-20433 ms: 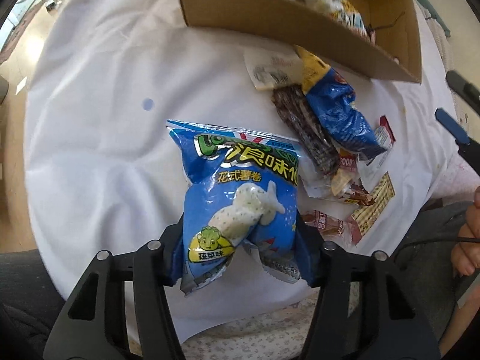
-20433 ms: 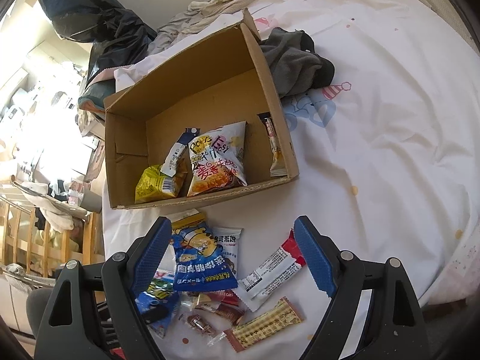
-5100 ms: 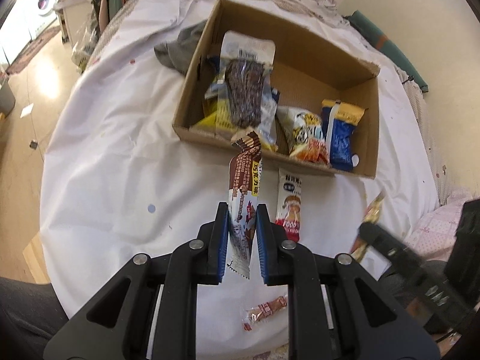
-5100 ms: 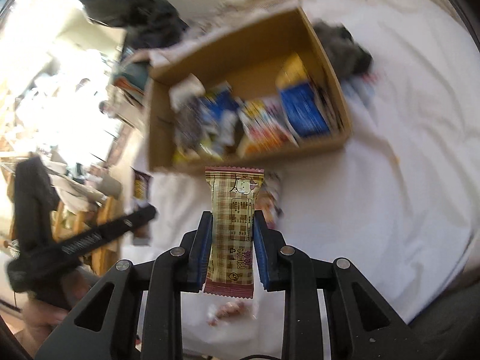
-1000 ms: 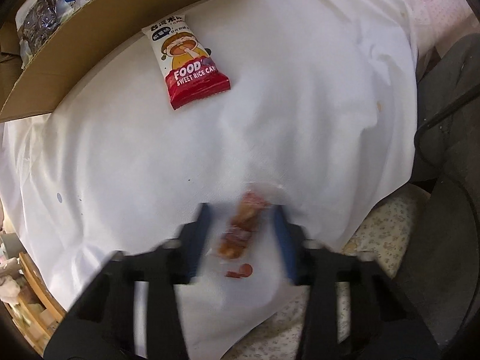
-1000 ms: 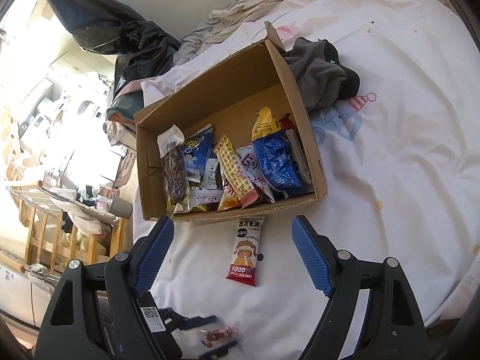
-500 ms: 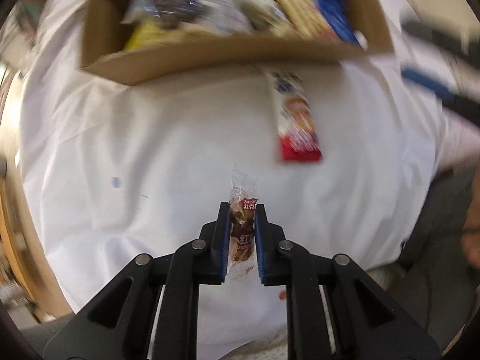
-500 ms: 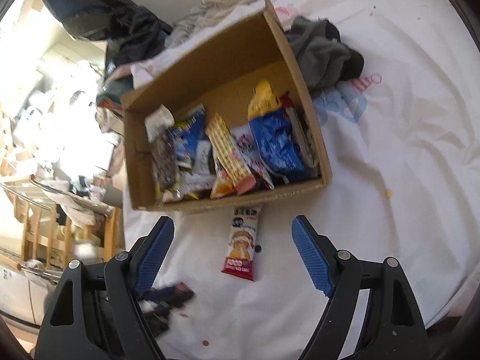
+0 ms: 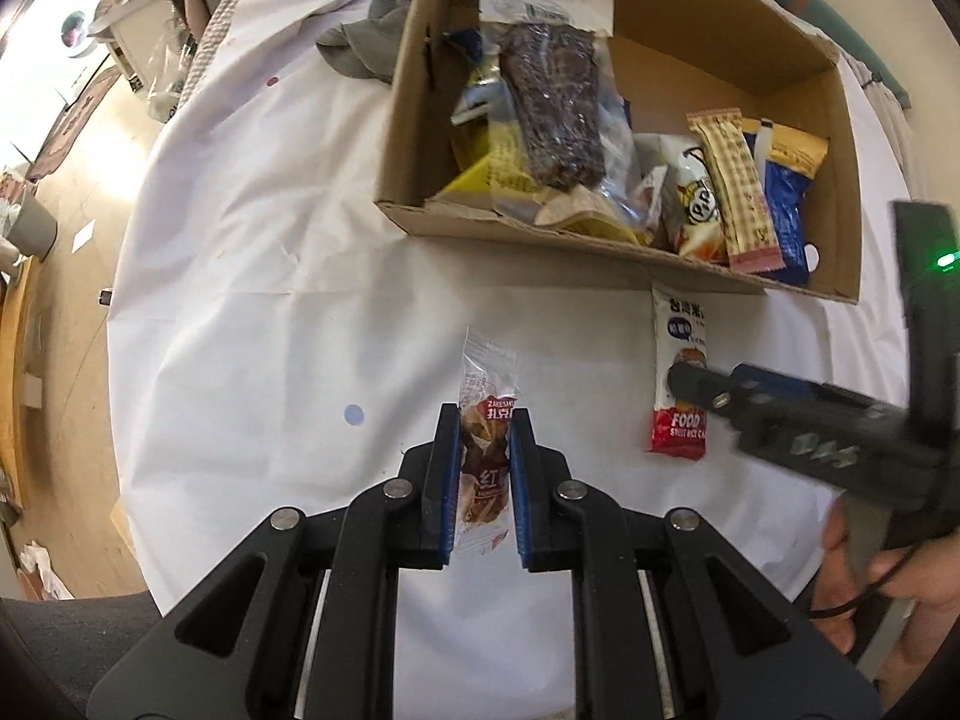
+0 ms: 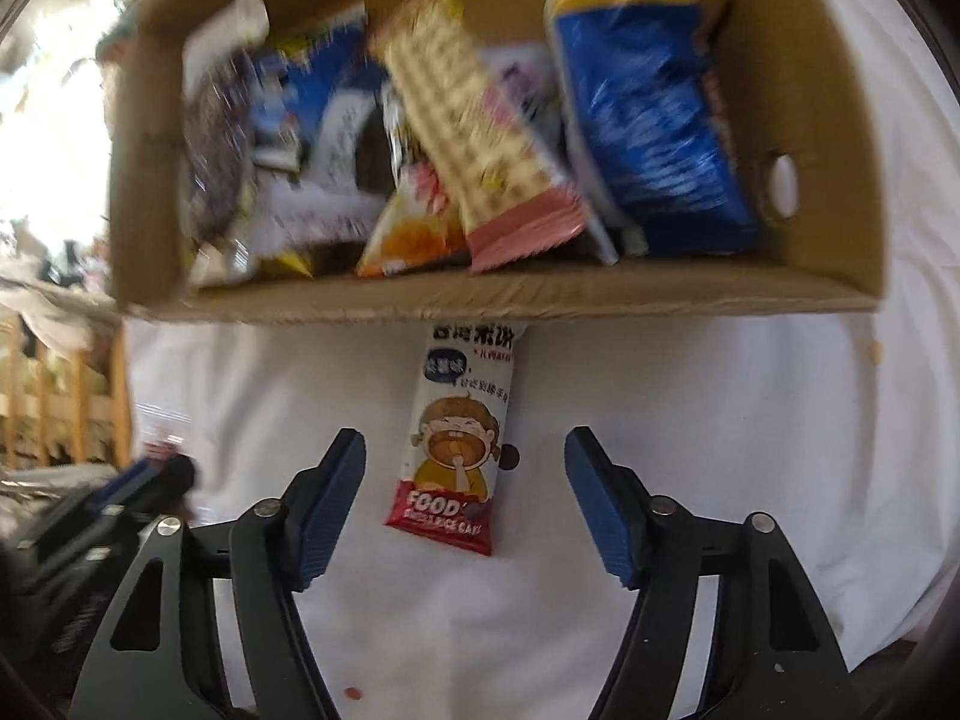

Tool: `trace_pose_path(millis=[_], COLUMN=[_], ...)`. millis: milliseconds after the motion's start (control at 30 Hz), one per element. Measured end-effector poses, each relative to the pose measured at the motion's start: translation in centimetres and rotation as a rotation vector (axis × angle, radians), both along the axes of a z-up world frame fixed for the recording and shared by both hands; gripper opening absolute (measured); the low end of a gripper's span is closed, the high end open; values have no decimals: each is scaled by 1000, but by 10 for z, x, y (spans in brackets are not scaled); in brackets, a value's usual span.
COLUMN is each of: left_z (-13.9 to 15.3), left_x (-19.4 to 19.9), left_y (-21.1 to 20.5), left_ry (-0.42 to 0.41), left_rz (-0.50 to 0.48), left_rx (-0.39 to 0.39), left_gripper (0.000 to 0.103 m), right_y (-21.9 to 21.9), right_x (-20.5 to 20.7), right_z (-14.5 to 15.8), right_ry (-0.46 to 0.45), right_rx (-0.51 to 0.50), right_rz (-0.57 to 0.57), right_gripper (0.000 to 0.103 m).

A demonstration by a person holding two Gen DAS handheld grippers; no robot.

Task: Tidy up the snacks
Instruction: 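Hold the candy with the left tool while the right tool grasps the FOOD rice cake, then carry the candy and rice cake into the box and open both tools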

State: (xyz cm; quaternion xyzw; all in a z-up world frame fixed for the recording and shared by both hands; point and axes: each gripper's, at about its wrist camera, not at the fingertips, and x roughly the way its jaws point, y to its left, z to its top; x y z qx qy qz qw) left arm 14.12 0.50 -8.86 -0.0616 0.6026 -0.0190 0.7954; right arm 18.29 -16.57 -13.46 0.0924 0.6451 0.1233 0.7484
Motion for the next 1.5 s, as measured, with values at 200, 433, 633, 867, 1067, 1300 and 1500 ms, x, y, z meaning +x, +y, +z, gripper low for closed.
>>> trace_pose_path(millis=[200, 433, 633, 867, 1067, 1300, 1500], left_z=[0, 6, 18, 75, 109, 116, 96], left_x=[1, -1, -4, 0, 17, 51, 75], left_y=[7, 5, 8, 17, 14, 4, -23], left_ry=[-6, -46, -81, -164, -270, -321, -434], left_rz=[31, 31, 54, 60, 35, 17, -84], left_rx=[-5, 12, -20, -141, -102, -102, -73], left_gripper=[12, 12, 12, 12, 12, 12, 12], right_y=[18, 14, -3, -40, -69, -77, -77], right_x=[-5, -27, -48, -62, -47, 7, 27], right_z=[-9, 0, 22, 94, 133, 145, 116], right_ry=[-28, -75, -77, -266, -436, -511, -472], right_rx=[-138, -140, -6, 202, 238, 213, 158], right_rz=[91, 157, 195, 180, 51, -32, -72], right_gripper=[35, 33, 33, 33, 33, 33, 33])
